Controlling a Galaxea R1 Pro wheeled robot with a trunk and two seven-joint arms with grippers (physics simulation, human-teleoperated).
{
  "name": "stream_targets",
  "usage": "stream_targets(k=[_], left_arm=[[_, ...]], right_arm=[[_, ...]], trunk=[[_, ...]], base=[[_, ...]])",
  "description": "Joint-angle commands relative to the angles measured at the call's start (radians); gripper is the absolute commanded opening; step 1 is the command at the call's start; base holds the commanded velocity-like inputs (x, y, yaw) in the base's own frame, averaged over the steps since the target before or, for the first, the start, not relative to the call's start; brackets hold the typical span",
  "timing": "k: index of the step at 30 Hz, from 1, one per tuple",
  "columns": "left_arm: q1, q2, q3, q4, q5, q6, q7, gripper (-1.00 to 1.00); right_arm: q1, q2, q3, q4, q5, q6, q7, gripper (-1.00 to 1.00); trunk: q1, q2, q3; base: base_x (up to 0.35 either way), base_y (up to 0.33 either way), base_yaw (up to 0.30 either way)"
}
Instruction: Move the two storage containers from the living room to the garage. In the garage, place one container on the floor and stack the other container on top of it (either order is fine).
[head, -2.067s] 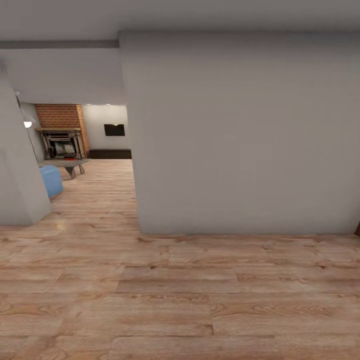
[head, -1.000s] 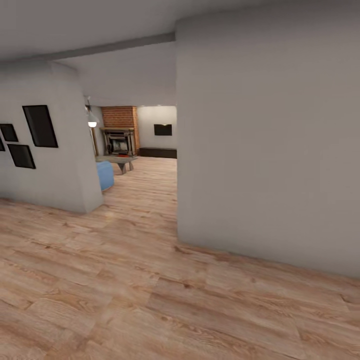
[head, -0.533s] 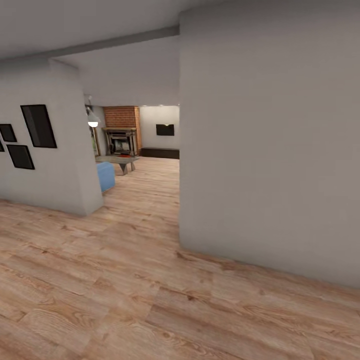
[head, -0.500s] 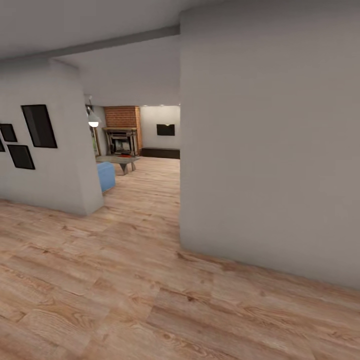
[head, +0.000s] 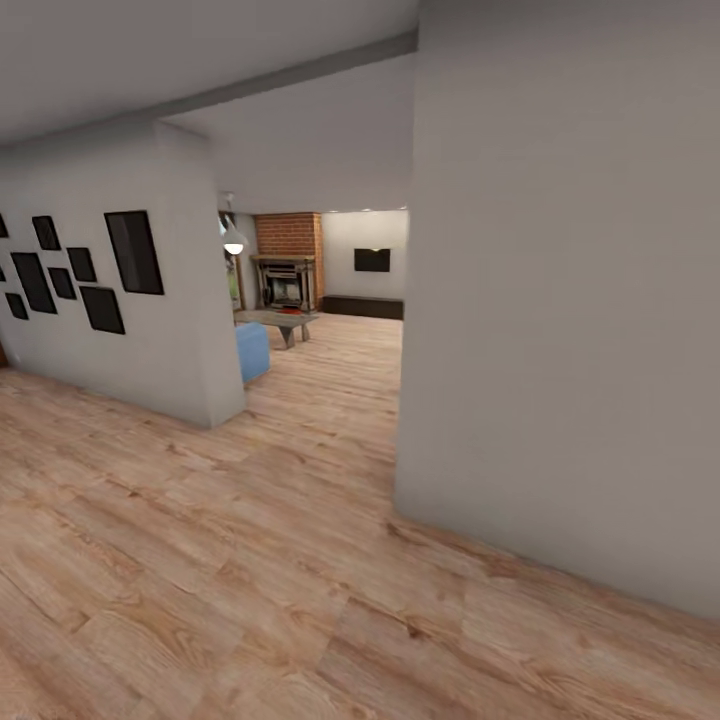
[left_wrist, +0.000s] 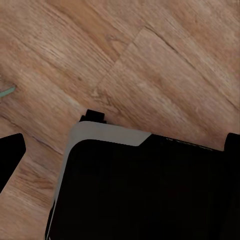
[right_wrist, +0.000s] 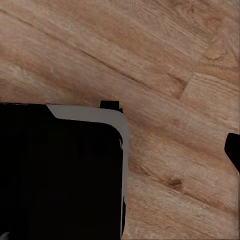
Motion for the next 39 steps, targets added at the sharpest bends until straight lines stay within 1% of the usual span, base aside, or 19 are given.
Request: stream_targets(k=[1,4,12,36,39], left_arm=[[-0.001,0.000,-0.004,0.001,0.008,-0.001,-0.003,1.00],[-0.001,0.000,-0.004,0.001,0.008,-0.001,-0.003,1.00],[-0.001,0.000,-0.004,0.001,0.008,-0.001,-0.003,1.00],[-0.001,0.000,-0.004,0.001,0.008,-0.001,-0.003,1.00],[-0.001,0.000,-0.004,0.001,0.008,-0.001,-0.003,1.00]], right_arm=[[-0.001,0.000,0.007,0.003,-0.003,-0.006,0.003,1.00],[-0.001,-0.001,0.007,0.003,-0.003,-0.006,0.003,1.00],[-0.001,0.002,0.008,0.003,-0.004,-0.009,0.003,1.00],[-0.001,-0.002,0.005,0.003,-0.005,-0.009,0.003,1.00],[-0.001,-0.001,0.010,0.003,-0.002,-0.009,0.004,1.00]], trunk=[[0.001,-0.001,-0.002],[0.001,-0.001,-0.002],[0.001,-0.001,-0.002],[0.001,-0.001,-0.002],[0.001,-0.001,-0.002]], base=[[0.322,0.000,0.267],[0.322,0.000,0.218],[0.322,0.000,0.075],[0.322,0.000,0.290],[0.322,0.000,0.167]])
